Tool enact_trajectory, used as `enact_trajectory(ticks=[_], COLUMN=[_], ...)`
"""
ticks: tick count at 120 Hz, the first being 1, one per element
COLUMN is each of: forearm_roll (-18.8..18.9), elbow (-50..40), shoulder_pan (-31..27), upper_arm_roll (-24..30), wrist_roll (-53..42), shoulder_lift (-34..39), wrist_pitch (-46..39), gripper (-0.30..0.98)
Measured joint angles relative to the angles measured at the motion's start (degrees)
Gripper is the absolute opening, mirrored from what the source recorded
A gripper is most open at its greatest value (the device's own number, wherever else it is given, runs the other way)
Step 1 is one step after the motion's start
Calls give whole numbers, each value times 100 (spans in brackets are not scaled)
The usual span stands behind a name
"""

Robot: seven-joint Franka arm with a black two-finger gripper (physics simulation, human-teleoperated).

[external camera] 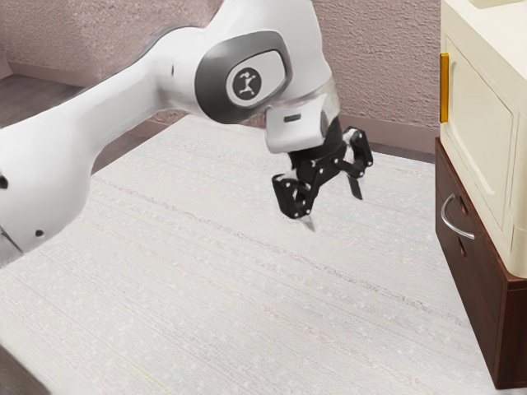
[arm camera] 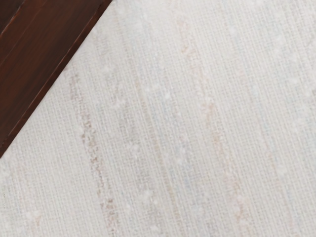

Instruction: Pull the drawer handle with one arm to open the drawer

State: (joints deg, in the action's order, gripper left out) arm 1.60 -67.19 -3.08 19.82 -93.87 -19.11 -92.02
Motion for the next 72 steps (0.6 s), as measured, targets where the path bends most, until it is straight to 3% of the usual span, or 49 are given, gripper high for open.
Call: enact_trajectory(ticks=[31, 72], forearm_roll=[-713, -1273], elbow=[176, 341], shoulder_pan=[94, 157], upper_arm_roll=[102, 170], wrist_roll=[-1197, -2533], shoulder_lift=[-326, -718], wrist_pitch=[-851, -1569], gripper=[36, 26])
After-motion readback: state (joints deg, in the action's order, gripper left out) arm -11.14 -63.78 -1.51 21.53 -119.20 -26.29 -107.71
